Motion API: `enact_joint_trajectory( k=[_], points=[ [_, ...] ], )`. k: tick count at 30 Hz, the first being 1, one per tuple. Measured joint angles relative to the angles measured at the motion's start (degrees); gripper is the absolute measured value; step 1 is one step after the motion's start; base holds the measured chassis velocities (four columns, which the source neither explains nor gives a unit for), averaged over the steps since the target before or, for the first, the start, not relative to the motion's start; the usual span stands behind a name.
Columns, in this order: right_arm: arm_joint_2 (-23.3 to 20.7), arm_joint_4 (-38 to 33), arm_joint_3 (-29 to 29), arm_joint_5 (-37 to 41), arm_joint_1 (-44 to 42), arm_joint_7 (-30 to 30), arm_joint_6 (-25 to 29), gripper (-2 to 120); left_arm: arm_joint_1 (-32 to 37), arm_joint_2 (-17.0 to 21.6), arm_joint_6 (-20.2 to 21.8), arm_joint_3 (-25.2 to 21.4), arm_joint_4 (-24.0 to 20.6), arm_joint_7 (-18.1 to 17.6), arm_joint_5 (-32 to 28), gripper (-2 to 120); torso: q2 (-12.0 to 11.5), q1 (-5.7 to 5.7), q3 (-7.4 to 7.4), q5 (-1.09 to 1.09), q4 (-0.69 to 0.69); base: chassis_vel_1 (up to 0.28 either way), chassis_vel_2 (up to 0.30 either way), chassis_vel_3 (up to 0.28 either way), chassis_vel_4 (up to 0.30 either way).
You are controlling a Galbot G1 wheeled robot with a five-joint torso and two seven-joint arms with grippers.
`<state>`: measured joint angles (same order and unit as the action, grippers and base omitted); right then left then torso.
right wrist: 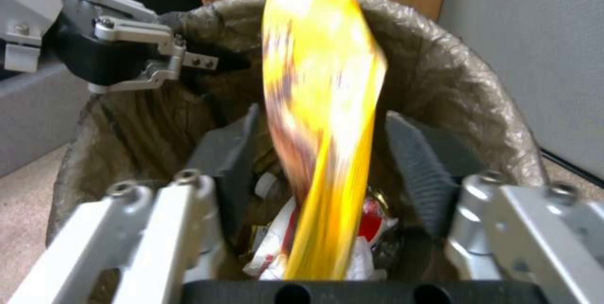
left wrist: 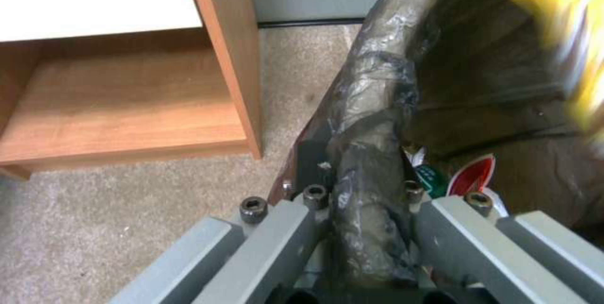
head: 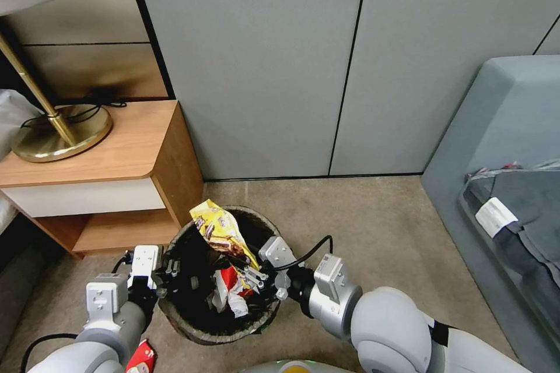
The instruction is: Pick up the trash bin, then pick up the garbage from the floor and place it into the trash bin.
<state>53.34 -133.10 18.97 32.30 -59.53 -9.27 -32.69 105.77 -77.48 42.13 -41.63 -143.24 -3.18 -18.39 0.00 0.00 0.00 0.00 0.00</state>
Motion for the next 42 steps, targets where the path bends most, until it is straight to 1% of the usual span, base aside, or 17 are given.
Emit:
enact_joint_trajectory(
  k=[1,3,4,8,9,12,19,23,26,27,29,31,32,34,36,40,42],
  points=[
    [0.10,-0.01,-0.11,-0.03,-0.04,-0.01,0.00,61,0.05,0.01,0.00,-0.01,0.00,0.01,0.01,1,0.00,0.00,0.00,0.00,0.00,0.000,0.000,0.000,0.000],
    [0.30,-0.01,-0.19,-0.18,-0.17,-0.05,0.01,69,0.12,0.08,0.00,-0.04,0.00,0.02,0.03,1,0.00,0.00,0.00,0.00,0.00,0.000,0.000,0.000,0.000],
    [0.30,-0.01,-0.19,-0.18,-0.17,-0.05,0.01,69,0.12,0.08,0.00,-0.04,0.00,0.02,0.03,1,0.00,0.00,0.00,0.00,0.00,0.000,0.000,0.000,0.000],
    [0.51,-0.11,-0.86,-0.70,-0.94,-0.09,0.12,88,0.21,0.19,0.00,-0.08,0.00,0.04,0.05,1,0.00,0.00,0.00,0.00,0.00,0.000,0.000,0.000,0.000],
    [0.51,-0.11,-0.86,-0.70,-0.94,-0.09,0.12,88,0.21,0.19,0.00,-0.08,0.00,0.04,0.05,1,0.00,0.00,0.00,0.00,0.00,0.000,0.000,0.000,0.000],
    [0.59,-0.12,-1.81,-1.11,-2.04,-0.12,0.39,98,0.21,0.19,0.00,0.00,0.00,0.09,0.19,1,0.00,0.00,0.00,0.00,0.00,0.000,0.000,0.000,0.000],
    [0.61,-0.29,-2.80,-1.69,-3.59,-0.13,0.75,100,0.20,0.19,0.00,0.09,0.00,0.13,0.29,1,0.00,0.00,0.00,0.00,0.00,0.000,0.000,0.000,0.000],
    [0.91,-1.43,-5.38,-3.00,-6.13,0.01,2.11,100,0.37,0.27,0.00,-0.13,0.00,0.17,0.29,1,0.00,0.00,0.00,0.00,0.01,0.000,0.000,0.000,0.000],
    [1.07,-3.95,-10.29,-5.25,-10.92,-0.15,6.30,100,0.55,0.38,0.00,-0.51,0.00,0.17,0.29,1,0.00,0.00,0.00,0.00,0.00,0.000,0.000,0.000,0.000],
    [1.07,-3.95,-10.29,-5.25,-10.92,-0.15,6.30,100,0.55,0.38,0.00,-0.51,0.00,0.17,0.29,1,0.00,0.00,0.00,0.00,0.00,0.000,0.000,0.000,0.000],
    [1.08,-5.30,-12.43,-7.34,-13.39,-2.21,10.05,100,0.58,0.43,0.00,-0.72,0.00,0.17,0.22,1,0.00,0.00,0.00,0.00,0.00,0.000,0.000,0.000,0.000],
    [1.43,-5.07,-14.71,-14.93,-16.34,-5.29,17.33,100,0.62,0.53,0.00,-0.73,0.00,0.17,0.24,1,0.00,0.00,0.00,0.01,0.01,0.000,0.000,0.000,0.000],
    [1.43,-5.07,-14.71,-14.93,-16.34,-5.29,17.33,100,0.62,0.53,0.00,-0.73,0.00,0.17,0.24,1,0.00,0.00,0.00,0.01,0.01,0.000,0.000,0.000,0.000],
    [2.63,-3.95,-19.34,-23.08,-20.42,-5.39,23.54,100,0.62,0.54,0.00,-0.80,0.00,0.17,0.26,1,0.00,0.00,0.00,0.01,0.00,0.000,0.000,0.000,0.000],
    [2.92,-3.82,-20.38,-24.10,-21.34,-5.29,24.47,100,0.62,0.55,0.00,-0.83,0.00,0.18,0.26,1,0.00,0.00,0.00,0.01,0.00,0.000,0.000,0.000,0.000],
    [7.07,-3.94,-30.82,-28.86,-31.82,-6.65,31.71,100,0.78,1.09,0.00,-1.17,0.00,0.18,0.16,1,0.00,0.00,0.00,0.00,0.00,0.000,0.000,0.000,0.000],
    [7.73,-3.85,-32.32,-29.51,-33.46,-7.48,33.18,100,0.90,1.26,0.00,-1.17,0.00,0.18,0.13,1,0.00,0.00,0.00,0.00,-0.01,0.000,0.000,0.000,0.000]
  ],
)
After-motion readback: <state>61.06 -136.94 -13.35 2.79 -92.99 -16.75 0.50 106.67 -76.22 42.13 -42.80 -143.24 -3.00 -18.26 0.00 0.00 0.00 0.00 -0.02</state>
